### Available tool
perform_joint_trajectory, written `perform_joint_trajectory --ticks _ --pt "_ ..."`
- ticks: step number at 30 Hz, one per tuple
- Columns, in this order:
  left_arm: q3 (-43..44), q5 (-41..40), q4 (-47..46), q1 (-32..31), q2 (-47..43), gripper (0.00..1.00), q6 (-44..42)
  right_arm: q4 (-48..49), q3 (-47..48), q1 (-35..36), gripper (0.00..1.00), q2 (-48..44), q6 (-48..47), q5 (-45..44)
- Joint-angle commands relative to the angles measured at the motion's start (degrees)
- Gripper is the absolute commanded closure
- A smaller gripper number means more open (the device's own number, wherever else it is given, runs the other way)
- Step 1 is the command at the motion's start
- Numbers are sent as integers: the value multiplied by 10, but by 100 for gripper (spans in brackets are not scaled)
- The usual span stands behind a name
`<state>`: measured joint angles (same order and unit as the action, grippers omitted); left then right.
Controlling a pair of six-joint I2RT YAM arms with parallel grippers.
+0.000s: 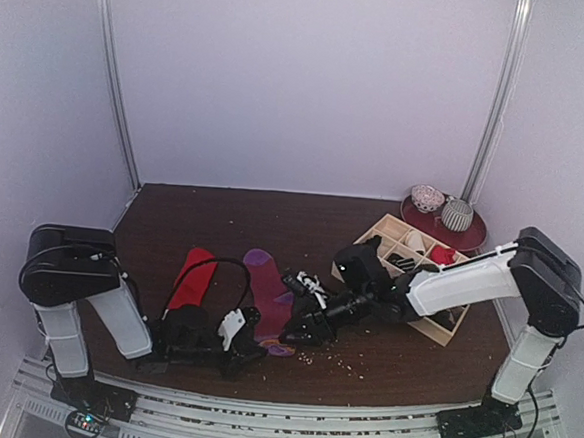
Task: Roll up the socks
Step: Roll a pair of socks at the center of the board.
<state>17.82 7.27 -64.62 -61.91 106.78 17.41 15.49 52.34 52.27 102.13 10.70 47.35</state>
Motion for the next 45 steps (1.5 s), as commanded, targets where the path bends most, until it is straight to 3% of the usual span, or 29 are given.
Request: perform_joint_trajectory --ticks 1,7,16,22,26,30,31,32,37,42,45 --pt "-3 18 87 1 -4 100 83 100 -84 30 50 -58 -181 -116" --pt "2 28 121 2 1 100 100 62 -81 60 44 -21 -299 -183" --pt "5 33 123 2 12 100 95 73 -56 68 44 16 -350 -258" --pt "5 34 126 2 17 100 90 90 -49 68 48 29 -335 -266" --pt "5 36 125 1 18 100 86 44 -15 68 62 61 -322 -255" --pt "2 28 128 2 9 100 77 9 10 60 81 82 -264 -230" --pt "2 23 132 2 2 98 71 -6 20 56 84 90 -241 -218" --pt "0 17 138 2 -9 90 65 -25 30 52 87 96 -217 -208" --pt "-27 -47 176 0 -138 65 23 -80 38 24 91 114 -78 -144" --pt "-52 -120 199 -42 -270 57 -52 -84 18 -2 91 122 57 -69" --pt "-46 -151 188 -86 -277 57 -113 -79 13 -8 90 127 115 -47"
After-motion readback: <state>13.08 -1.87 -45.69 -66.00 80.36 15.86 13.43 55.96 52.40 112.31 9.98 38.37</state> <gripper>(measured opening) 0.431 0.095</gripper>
